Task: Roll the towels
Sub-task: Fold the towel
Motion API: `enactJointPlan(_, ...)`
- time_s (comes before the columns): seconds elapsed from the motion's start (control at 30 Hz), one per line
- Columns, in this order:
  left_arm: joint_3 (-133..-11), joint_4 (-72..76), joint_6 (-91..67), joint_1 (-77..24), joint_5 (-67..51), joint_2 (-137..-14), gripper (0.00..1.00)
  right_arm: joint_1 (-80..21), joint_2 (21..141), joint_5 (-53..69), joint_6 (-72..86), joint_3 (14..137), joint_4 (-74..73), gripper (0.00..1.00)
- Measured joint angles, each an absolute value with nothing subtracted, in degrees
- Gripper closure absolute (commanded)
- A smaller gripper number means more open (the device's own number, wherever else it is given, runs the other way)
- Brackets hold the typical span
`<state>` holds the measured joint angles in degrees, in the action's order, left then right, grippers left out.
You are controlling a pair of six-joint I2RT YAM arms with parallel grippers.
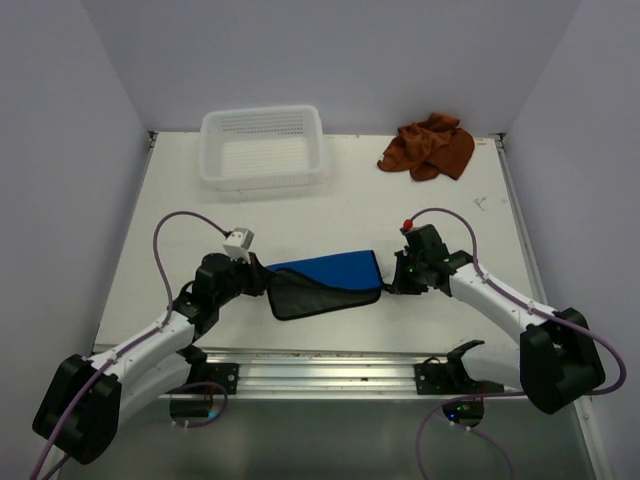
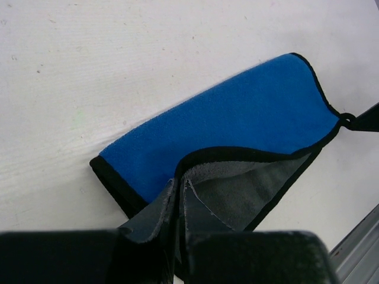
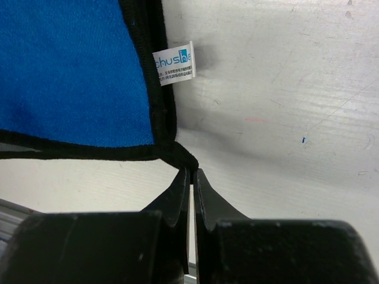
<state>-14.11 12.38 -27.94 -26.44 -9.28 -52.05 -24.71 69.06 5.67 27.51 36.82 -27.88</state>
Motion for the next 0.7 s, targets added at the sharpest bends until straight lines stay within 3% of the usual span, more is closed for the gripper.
enactJointPlan(0.47,-11.42,12.29,-28.12,-27.94,-10.28,-51.35,0.93,-24.71,70.61,5.61,27.51,36.82,-27.77,1.00)
enactJointPlan(0.7,-11.33,12.23,-28.12,-28.25,-10.28,-50.30,0.81,-24.71,71.79,8.12,27.57,36.75,-25.98,1.00)
